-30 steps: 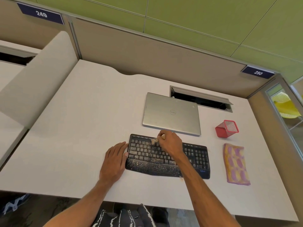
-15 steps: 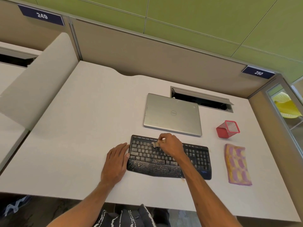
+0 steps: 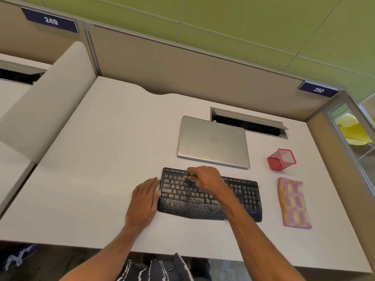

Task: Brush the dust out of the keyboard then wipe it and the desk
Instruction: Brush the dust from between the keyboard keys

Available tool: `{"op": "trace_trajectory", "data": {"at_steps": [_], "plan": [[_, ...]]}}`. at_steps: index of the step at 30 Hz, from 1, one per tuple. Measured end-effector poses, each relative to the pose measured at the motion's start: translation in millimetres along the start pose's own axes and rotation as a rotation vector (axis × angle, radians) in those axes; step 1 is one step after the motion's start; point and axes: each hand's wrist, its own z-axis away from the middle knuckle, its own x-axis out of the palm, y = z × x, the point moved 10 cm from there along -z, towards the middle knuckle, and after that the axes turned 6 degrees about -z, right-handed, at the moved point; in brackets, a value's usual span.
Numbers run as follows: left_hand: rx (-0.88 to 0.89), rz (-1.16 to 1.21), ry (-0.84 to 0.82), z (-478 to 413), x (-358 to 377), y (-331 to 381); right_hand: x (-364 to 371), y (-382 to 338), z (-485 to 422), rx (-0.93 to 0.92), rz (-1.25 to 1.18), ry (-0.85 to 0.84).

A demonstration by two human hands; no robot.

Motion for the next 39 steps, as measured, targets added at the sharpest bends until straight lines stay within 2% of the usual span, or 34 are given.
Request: {"op": "trace_trajectory", "data": {"at_steps": [3,9,17,20,27,31,35,39], "plan": [[0.000,0.001,-0.002,0,0,-1,-9,-5,-3,-0.005,-0.024,0.023],[0.002,0.005,0.013,-1,-2,1,-25,39,6,0.134,0.001,0.069],[-0.001,0.007,0.006,0,-1,0,-4,-2,-6,0.044,-0.104,-0.023],[-0.007,0.013,0.002,-1,-1,-1,-9,-8,-8,0.045,-0.134,0.012],[-0.009,0.014,0.007,0,-3,2,-33,41,12,0.282,-0.185,0.212],[-0.006,0.008,-0.004,-1,-1,1,-4,42,16,0.333,-0.282,0.169],[-0.008,0.004,-0.008,-1,-1,1,-4,40,18,0.337,-0.245,0.151],[-0.007,0.006,-0.006,-1,-1,1,-24,43,22,0.245,-0.099,0.167]]}}
